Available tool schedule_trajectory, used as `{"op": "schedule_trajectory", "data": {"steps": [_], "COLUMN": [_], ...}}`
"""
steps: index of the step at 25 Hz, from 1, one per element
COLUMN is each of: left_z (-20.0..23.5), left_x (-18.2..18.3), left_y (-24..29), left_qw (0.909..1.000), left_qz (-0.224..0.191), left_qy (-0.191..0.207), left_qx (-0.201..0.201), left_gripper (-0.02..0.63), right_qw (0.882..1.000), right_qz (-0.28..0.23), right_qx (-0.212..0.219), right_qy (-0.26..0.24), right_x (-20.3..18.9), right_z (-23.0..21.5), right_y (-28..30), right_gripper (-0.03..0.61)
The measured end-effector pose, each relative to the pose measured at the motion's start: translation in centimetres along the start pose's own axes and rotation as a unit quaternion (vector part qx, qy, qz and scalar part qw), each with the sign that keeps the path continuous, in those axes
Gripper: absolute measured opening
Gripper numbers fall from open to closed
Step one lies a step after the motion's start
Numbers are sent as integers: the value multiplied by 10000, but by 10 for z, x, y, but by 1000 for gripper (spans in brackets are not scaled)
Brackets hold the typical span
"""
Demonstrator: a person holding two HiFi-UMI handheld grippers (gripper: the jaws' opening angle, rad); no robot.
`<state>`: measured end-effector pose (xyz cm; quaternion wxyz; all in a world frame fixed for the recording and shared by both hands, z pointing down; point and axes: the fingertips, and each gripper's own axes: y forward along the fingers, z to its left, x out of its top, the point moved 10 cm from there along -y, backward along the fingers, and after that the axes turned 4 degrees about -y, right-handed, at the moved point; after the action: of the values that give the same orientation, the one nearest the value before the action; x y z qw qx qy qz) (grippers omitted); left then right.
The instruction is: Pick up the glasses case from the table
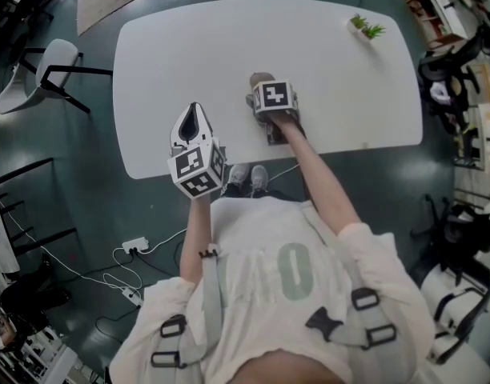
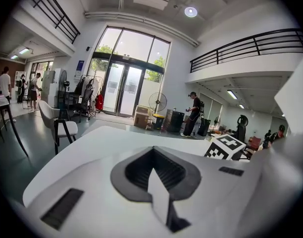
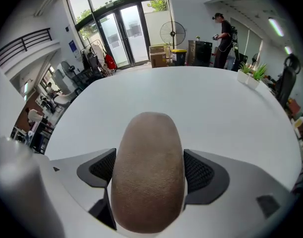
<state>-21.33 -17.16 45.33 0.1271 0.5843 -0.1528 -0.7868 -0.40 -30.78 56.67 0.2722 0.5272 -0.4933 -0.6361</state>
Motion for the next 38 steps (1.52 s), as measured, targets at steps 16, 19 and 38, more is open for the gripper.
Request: {"op": "schedule_trajectory", "data": {"steps": [16,19,38], "left_z": [1,1,-1], "left_x": [-2,-2,2], "left_y": [2,1,-5], "left_qw": [10000,9999,9999], "left_qz": [61,84,79], "left_qy": [26,48,115], "left_qx": [51,37,-24], "left_gripper": [3,3,3], "right_qw": [9988,9994,9996], "right_qz": [396,185,58], "right_qx": [-159,-183,-262], "right_qy": [-239,-206,-111], "right_x": [-3,-9,-12], "right_z": [11,12,12], "right_y": [7,6,3], "right_gripper": [416,416,411]}}
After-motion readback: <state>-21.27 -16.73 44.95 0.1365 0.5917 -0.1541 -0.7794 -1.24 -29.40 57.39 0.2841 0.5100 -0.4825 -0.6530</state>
